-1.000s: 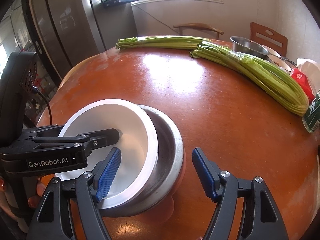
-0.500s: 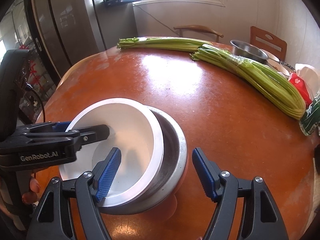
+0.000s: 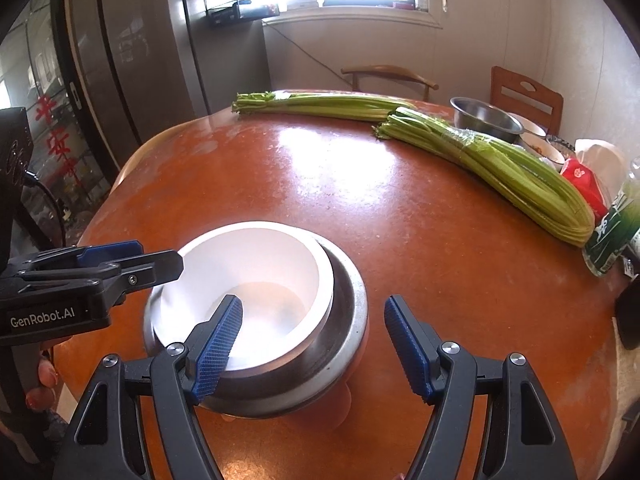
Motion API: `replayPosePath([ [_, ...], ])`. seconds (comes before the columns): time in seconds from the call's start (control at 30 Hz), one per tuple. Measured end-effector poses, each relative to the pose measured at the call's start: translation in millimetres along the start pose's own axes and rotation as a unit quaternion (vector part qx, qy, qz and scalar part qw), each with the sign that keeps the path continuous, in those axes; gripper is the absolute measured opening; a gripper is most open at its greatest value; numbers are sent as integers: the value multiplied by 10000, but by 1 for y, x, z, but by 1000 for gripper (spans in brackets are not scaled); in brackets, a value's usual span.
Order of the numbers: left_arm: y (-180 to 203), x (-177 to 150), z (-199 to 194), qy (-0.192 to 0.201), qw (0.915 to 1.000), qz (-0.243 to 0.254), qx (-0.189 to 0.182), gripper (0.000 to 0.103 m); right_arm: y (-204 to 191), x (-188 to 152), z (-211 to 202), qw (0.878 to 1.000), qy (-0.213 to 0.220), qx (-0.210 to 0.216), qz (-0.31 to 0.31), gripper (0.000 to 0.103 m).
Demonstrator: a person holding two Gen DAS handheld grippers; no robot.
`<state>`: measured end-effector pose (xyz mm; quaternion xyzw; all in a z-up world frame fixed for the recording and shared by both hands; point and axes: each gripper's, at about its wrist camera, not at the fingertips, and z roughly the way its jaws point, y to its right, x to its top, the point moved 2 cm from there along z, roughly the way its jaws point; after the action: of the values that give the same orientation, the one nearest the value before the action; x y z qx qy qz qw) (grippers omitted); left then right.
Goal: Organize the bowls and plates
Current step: 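Lower the steel bowl onto the steel pan and open the left tool, then pull the left tool back from the stacked dishes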
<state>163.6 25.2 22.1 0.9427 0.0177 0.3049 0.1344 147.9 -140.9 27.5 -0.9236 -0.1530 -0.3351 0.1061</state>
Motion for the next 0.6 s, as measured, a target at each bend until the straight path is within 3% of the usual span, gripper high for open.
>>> replayPosePath([
  [0.6,24,-43,-54,464,9977,354,340,66,-11,-28,-61,9980,618,32,143,75],
])
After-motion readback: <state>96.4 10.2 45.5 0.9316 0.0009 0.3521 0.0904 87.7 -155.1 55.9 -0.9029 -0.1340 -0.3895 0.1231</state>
